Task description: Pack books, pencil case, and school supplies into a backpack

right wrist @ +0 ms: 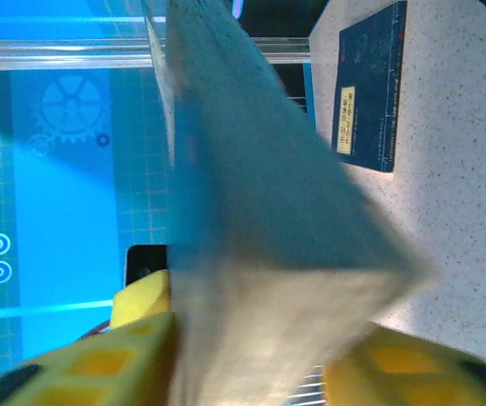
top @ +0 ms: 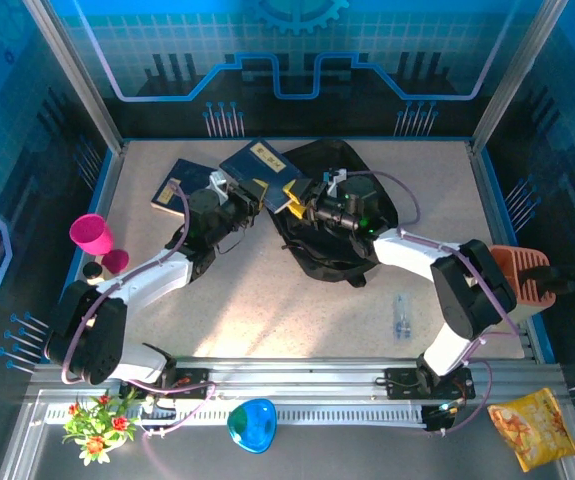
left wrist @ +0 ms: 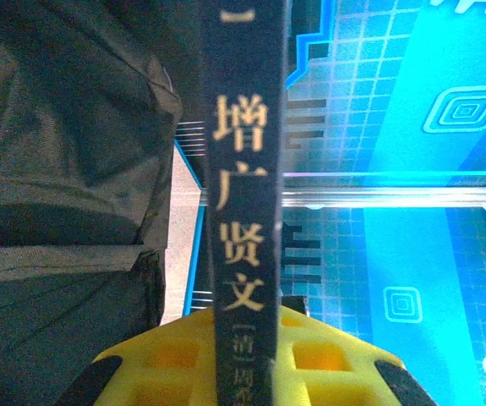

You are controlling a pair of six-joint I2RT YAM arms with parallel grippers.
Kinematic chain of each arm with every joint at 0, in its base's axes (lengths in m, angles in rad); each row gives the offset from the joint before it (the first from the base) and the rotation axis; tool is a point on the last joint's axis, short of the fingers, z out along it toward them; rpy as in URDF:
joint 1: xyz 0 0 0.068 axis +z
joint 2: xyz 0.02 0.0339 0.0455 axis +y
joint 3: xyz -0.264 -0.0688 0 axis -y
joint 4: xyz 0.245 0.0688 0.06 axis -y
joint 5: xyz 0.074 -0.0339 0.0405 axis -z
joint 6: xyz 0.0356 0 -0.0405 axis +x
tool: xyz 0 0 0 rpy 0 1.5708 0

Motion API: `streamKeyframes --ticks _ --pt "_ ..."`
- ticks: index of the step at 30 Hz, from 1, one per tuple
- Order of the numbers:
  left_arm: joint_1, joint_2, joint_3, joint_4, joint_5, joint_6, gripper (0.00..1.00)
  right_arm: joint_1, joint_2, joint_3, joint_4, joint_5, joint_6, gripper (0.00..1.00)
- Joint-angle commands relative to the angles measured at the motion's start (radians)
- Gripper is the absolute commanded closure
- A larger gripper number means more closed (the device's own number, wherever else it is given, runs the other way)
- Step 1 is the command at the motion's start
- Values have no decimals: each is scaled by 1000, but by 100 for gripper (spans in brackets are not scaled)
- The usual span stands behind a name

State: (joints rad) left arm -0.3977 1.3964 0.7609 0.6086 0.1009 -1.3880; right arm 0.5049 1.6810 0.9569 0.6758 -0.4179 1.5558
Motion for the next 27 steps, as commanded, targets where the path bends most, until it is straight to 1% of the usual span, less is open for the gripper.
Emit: streamKeyframes --ticks 1,3,5,6,9,12,15,18,22,27 --pt "-5 3 31 56 13 15 89 -2 15 24 12 -20 -17 71" --pt "-4 0 23 43 18 34 84 -9 1 21 -16 -16 -40 82" --pt "-4 -6 19 8 27 65 75 -20 -25 14 -54 -8 -83 89" --pt "-3 -9 23 -22 36 97 68 -28 -45 10 -84 0 -112 91" --pt "-5 -23 47 -181 56 214 48 -55 -118 -2 -184 22 -208 94" --pt "-16 -27 89 -377 58 359 35 -102 -198 -23 -278 33 -300 95" --pt "-45 -15 146 -548 34 501 28 -159 -277 -38 -395 44 -397 95" --pt "-94 14 207 -654 7 629 23 -215 -352 -33 -557 66 -501 95" --pt "-185 88 312 -763 -29 793 22 -295 -423 -13 -738 97 -608 95" --pt "-317 199 456 -892 -125 1027 21 -385 -464 2 -856 81 -669 95"
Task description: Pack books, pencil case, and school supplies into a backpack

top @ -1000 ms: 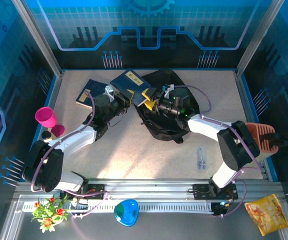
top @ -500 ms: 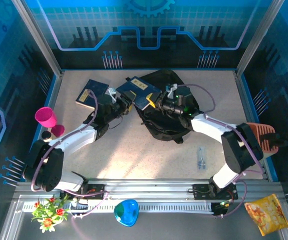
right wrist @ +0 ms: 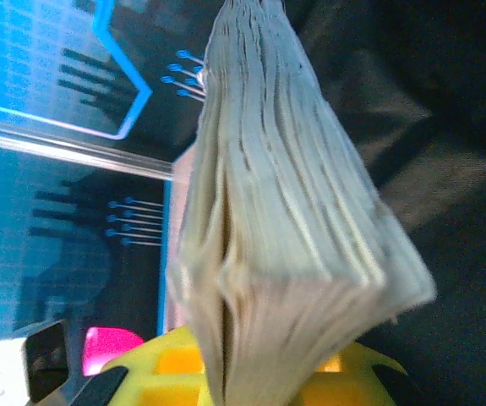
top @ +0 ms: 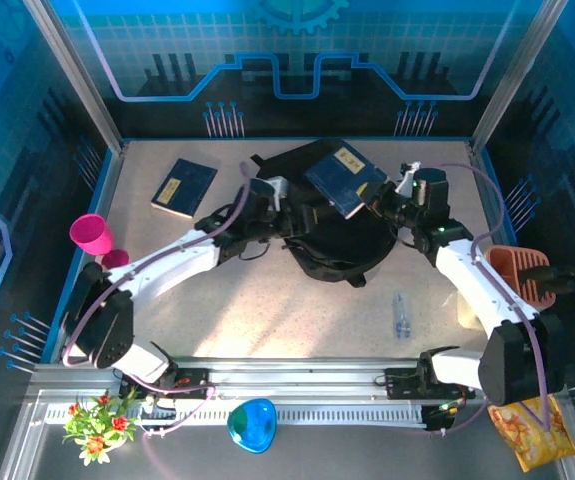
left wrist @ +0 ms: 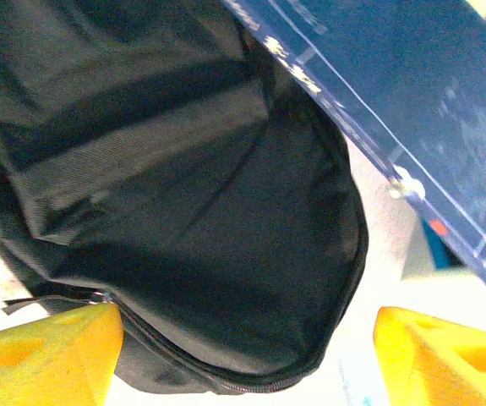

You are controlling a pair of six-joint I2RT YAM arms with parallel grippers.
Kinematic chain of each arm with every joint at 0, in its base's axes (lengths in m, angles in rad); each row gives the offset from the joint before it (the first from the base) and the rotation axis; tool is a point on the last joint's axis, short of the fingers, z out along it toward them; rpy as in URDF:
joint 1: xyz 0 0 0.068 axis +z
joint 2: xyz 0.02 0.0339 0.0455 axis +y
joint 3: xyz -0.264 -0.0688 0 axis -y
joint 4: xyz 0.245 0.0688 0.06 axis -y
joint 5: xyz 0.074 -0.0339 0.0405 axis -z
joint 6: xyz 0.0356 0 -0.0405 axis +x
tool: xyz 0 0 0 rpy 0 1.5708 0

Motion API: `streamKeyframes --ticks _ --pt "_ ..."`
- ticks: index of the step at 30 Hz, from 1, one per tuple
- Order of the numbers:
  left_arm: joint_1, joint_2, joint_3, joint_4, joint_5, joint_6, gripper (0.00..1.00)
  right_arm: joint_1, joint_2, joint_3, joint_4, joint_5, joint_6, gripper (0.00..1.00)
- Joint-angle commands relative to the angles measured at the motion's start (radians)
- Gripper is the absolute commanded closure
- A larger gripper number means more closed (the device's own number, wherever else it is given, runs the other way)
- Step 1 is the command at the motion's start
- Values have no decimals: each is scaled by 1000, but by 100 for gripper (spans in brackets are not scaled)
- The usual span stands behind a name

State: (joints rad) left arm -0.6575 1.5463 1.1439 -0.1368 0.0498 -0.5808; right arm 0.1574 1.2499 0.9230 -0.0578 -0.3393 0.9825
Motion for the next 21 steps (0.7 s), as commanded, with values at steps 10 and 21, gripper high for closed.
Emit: streamKeyframes --ticks 10,21 --pt "-179 210 274 -348 -84 620 22 -139 -45 82 -282 0 -192 94" --pt "-242 313 408 -484 -145 924 30 -190 -50 49 -281 -27 -173 94"
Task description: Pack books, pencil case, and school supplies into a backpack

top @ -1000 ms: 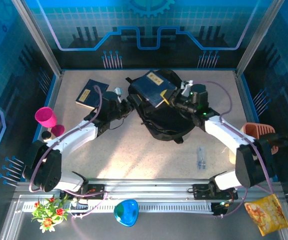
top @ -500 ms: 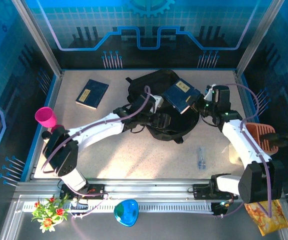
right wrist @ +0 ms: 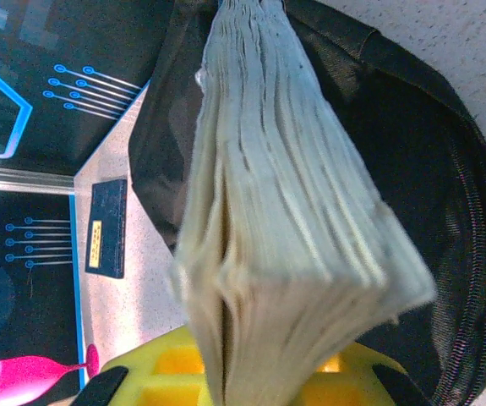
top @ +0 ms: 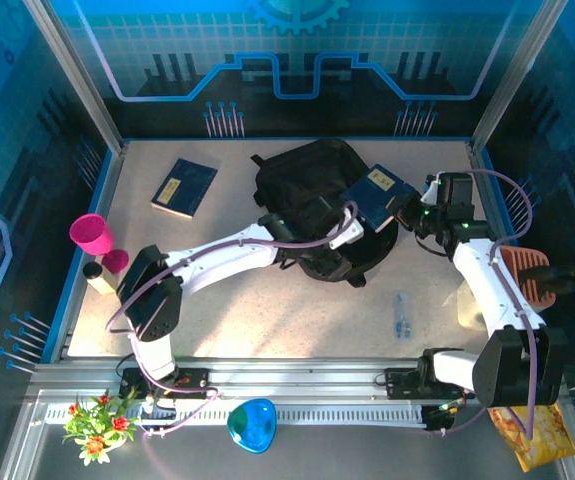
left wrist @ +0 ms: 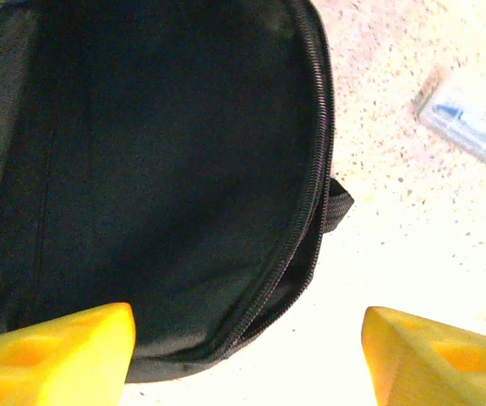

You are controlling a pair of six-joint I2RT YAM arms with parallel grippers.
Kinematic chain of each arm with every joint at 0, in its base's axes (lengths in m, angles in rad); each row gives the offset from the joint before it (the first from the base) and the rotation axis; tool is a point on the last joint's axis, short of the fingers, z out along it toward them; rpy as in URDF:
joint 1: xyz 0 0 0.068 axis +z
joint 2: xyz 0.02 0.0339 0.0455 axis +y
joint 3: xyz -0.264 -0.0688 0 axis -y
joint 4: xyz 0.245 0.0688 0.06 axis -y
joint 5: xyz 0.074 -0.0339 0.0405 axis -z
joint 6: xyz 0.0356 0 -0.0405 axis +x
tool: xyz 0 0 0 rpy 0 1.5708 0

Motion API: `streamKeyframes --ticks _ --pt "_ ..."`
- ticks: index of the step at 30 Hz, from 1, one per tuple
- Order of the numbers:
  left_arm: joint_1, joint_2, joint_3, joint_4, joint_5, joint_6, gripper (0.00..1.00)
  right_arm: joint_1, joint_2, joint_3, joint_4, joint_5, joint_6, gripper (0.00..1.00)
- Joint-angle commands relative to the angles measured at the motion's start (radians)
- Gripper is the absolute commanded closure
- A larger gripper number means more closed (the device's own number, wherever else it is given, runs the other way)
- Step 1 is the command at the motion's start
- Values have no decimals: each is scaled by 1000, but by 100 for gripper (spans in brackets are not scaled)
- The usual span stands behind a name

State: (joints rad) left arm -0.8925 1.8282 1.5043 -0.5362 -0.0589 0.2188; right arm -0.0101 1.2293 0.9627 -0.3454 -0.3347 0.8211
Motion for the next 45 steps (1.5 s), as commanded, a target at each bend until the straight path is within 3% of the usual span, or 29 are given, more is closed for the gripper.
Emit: streamKeyframes --ticks 1,6,14,18,28,32,37,45 --pt "-6 42 60 -94 -37 136 32 -26 -31 8 5 -32 -13 94" --pt "-10 108 130 -135 -49 164 41 -40 -36 2 -11 -25 -14 94" --pt "-14 175 183 -155 -87 242 45 -69 -45 -16 -7 -38 1 94" --pt "-16 210 219 -169 -91 250 58 -78 -50 -27 0 -37 7 95" --pt "-30 278 275 -211 -164 302 73 -99 -57 -27 -18 -28 3 95" --pt "-29 261 271 -205 -162 307 84 -106 -67 -22 -38 -6 -8 95" --pt "-11 189 220 -116 -159 252 93 -125 -88 -5 -84 37 -28 94" --pt "88 30 96 66 -110 22 98 -195 -177 12 -163 133 -45 95"
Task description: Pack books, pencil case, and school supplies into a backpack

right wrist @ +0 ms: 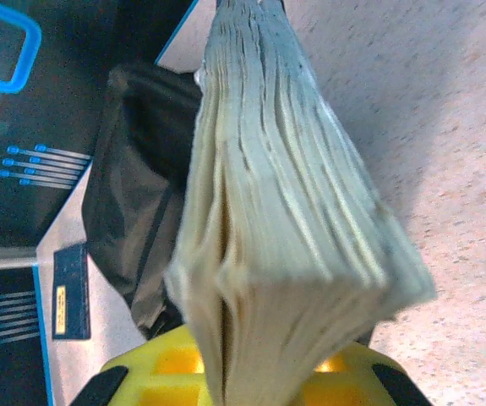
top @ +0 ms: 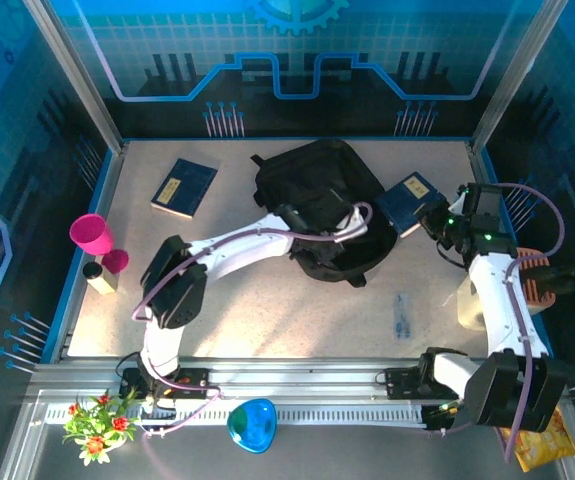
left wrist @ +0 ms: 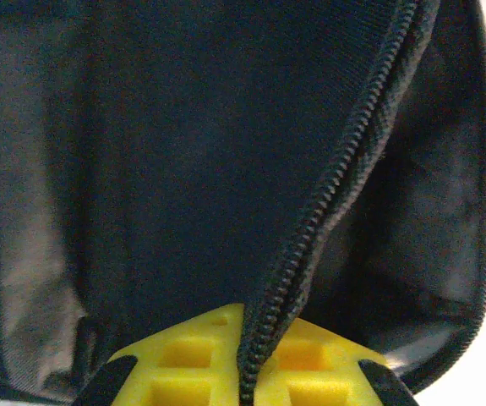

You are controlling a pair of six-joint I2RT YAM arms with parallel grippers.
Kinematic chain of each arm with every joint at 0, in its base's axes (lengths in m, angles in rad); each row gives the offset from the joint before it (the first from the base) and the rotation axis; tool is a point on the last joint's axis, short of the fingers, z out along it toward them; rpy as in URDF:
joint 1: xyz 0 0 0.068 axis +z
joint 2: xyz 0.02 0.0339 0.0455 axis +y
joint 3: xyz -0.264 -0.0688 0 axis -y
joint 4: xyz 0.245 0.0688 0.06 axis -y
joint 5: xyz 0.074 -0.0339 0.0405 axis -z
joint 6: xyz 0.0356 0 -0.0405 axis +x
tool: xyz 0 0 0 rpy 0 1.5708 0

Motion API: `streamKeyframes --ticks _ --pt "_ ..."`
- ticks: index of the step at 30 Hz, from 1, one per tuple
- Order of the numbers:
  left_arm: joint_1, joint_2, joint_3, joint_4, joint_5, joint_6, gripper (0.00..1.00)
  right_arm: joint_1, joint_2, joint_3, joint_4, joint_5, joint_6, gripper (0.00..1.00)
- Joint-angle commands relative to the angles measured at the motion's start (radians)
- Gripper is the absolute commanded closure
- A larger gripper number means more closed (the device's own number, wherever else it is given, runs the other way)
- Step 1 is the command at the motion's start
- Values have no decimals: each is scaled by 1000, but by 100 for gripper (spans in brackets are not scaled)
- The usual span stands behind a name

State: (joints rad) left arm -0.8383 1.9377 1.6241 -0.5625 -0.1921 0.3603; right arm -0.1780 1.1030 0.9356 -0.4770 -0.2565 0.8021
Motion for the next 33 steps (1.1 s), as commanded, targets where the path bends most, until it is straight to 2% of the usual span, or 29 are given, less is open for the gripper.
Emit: streamKeyframes --ticks 1,4,7,13,17,24,33 --pt "45 -95 -38 126 6 -156 98 -30 -69 38 -45 94 -27 95" --pt "54 -139 -110 267 -87 -256 98 -32 -121 8 -47 186 -29 95" --pt "52 -166 -143 354 -137 -301 98 -32 -137 -4 -72 207 -24 95" --pt "45 -246 -218 543 -184 -316 98 5 -144 -50 -63 89 44 95" --pt "41 -304 -304 716 -164 -306 98 124 -113 -103 25 0 140 94" --pt "34 -330 -345 755 -133 -291 99 309 12 -148 223 -35 286 94" --pt "31 -368 -397 762 -95 -297 99 367 208 -142 372 -21 350 94"
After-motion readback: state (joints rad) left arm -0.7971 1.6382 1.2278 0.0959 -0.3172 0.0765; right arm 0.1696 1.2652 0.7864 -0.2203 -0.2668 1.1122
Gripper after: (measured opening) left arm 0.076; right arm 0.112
